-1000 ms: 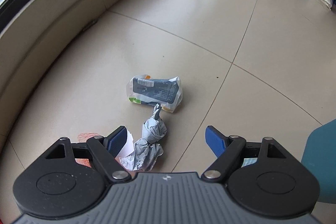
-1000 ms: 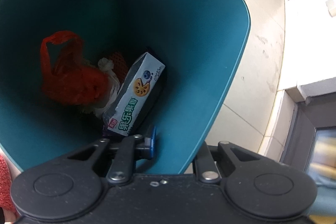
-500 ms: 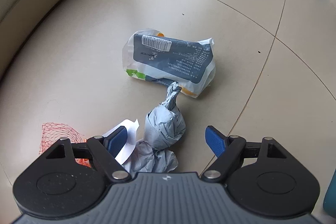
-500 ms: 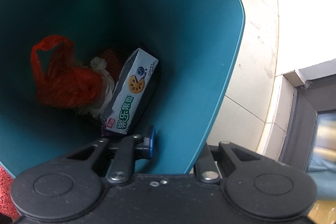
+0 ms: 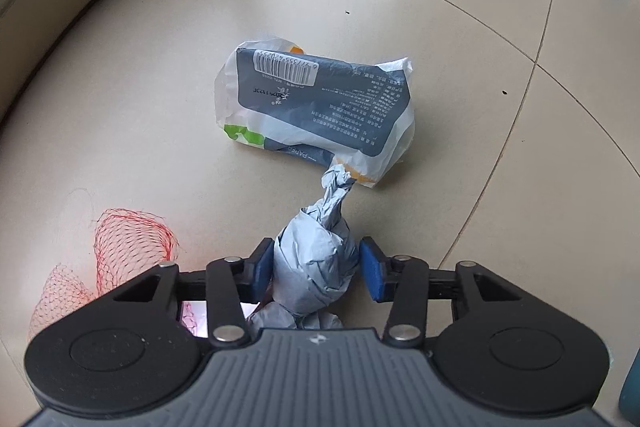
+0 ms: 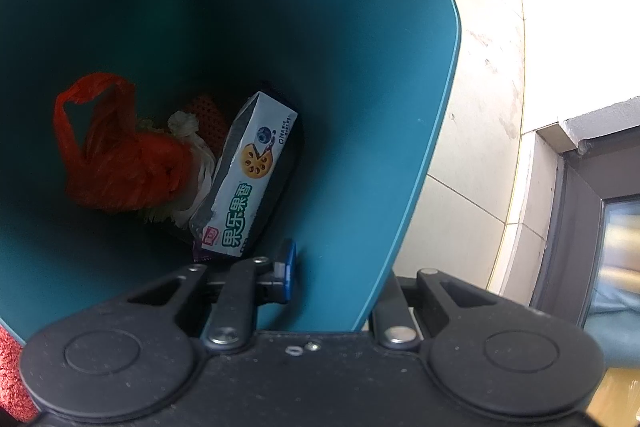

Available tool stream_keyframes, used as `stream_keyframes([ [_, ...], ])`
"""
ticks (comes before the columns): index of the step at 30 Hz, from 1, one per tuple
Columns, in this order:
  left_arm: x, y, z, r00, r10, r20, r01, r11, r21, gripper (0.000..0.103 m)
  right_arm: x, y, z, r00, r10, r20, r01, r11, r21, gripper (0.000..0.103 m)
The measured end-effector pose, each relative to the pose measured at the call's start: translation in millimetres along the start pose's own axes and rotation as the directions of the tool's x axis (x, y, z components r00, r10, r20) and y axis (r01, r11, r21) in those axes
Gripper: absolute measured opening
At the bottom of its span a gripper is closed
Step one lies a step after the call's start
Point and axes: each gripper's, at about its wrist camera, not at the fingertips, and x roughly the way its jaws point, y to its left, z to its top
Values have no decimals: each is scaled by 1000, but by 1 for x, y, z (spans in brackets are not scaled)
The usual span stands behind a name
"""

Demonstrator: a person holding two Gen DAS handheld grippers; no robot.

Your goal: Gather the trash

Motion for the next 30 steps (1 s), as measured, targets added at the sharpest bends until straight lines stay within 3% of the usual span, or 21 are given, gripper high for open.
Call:
stream_keyframes([
  [9,-50,-1,-3,998,-54,16,53,999,8,32,-3,2,-4,1000,4,13,-3,1000,-23,17],
  [20,-131,-7,-19,984,-170,53,168,984,54,32,-9,6,-10,999,15,33,-12,996,-84,18],
  [30,-181,-26,-43,963,-264,58,254,957,144,32,-12,8,-15,998,27,50,-21,993,-114,18],
])
